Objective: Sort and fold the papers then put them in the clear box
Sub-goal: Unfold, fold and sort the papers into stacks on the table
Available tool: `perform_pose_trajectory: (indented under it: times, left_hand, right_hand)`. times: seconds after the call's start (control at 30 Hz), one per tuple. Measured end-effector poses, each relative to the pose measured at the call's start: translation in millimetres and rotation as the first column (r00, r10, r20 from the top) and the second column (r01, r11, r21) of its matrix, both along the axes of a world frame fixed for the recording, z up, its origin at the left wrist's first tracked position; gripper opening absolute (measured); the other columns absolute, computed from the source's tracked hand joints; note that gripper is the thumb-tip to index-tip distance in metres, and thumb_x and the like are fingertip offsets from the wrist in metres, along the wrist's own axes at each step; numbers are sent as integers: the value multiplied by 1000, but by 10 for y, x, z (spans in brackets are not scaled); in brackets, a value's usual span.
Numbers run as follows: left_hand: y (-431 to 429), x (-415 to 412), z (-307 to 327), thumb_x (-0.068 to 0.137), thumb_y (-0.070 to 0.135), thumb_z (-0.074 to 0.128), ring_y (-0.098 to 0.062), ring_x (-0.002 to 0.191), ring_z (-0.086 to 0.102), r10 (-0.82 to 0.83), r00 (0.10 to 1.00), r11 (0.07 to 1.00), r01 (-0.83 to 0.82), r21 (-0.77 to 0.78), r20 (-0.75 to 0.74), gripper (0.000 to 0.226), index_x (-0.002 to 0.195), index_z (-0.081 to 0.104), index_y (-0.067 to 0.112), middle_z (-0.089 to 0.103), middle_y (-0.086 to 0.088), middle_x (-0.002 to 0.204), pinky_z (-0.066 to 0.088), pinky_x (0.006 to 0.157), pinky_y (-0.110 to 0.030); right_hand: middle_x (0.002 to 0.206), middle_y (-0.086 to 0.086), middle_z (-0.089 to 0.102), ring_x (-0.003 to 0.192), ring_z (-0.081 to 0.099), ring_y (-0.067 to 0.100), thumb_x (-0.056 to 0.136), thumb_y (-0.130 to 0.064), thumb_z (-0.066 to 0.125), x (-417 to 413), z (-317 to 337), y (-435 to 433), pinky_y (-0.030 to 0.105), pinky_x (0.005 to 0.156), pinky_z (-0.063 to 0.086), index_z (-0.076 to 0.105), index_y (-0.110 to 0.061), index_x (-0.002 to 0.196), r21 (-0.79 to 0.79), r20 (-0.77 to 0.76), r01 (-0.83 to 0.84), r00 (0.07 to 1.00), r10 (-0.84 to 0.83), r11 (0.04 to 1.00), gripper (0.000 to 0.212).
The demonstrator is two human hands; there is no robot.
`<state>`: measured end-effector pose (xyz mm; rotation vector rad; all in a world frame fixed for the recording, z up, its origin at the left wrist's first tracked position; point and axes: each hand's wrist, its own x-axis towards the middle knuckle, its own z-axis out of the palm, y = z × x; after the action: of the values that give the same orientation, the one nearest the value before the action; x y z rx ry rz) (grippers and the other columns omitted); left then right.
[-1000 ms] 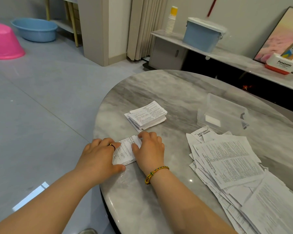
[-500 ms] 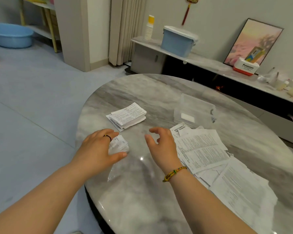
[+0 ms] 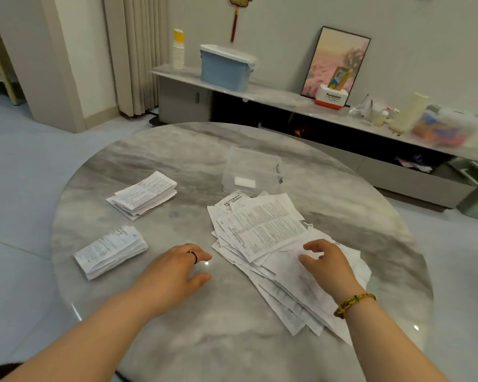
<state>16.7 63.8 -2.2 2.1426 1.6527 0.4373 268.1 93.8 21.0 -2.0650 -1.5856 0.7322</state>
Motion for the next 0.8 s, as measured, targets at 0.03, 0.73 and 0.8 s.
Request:
perform_pose_trajectory:
  times: [0.03,0.73,0.8]
  left_hand:
    - [15,52,-9,93,36,46,-4,129,36,-7,1000,1000,7,-6,-9,42,134,41,27,37,16,140,26,103,-14]
    - [122,684,-266,92,53,33,-5,143,2,-134,956,991,122,-61,-261,59,145,15,34,2,13,155,4,114,-21]
    - [125,680,-258,92,54,30,-4,143,3,-136,956,990,123,-65,-261,59,145,16,34,2,14,155,4,114,-21]
  right_hand:
    - [133,9,46,124,41,26,87,-21,58,104,-33,-3,33,96,38,53,-13,120,-39,14,59,998,-59,997,34]
    - [113,15,60,94,61,30,81,1,62,572,-112,231,33,75,48,54,4,116,-181,-528,437,712,-462,881,36]
    - [106,20,61,81,59,27,84,1,58,551,-8,168,34,72,49,58,5,111,-239,-499,281,785,-366,929,27]
